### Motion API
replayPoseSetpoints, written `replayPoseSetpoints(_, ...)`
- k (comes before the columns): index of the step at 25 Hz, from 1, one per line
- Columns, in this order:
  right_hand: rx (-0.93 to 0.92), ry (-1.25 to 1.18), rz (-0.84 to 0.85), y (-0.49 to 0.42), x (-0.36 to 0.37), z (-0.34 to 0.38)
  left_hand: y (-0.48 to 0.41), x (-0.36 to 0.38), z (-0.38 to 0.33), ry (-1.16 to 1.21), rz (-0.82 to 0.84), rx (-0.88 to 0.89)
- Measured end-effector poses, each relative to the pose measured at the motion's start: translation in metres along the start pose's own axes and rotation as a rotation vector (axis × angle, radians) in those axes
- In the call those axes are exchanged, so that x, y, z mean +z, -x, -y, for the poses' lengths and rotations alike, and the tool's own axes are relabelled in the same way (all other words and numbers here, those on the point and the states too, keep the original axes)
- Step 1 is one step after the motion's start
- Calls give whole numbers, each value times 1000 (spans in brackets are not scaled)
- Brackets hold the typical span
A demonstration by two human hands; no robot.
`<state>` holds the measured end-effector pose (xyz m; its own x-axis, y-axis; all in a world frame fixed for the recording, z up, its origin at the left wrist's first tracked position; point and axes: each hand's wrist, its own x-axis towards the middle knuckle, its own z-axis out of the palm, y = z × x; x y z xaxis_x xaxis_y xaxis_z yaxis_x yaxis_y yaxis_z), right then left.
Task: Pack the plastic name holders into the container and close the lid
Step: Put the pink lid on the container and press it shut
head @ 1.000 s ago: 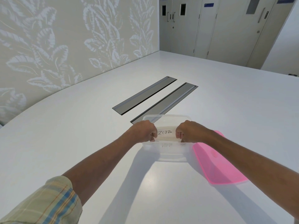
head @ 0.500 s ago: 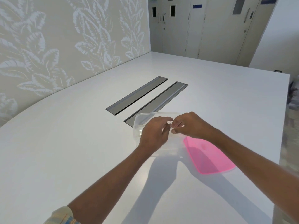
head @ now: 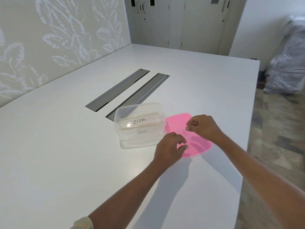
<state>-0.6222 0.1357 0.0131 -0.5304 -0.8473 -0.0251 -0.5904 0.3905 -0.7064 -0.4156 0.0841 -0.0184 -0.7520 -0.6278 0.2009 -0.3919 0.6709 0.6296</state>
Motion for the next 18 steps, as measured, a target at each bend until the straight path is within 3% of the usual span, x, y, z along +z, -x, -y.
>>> replayPoseSetpoints(6, 226, 182, -211, 16, 5, -50, 4, 31, -6, -152, 183, -28)
replayPoseSetpoints(18, 326, 122, -214, 34, 11, -66, 12, 39, -10, -215, 189, -33)
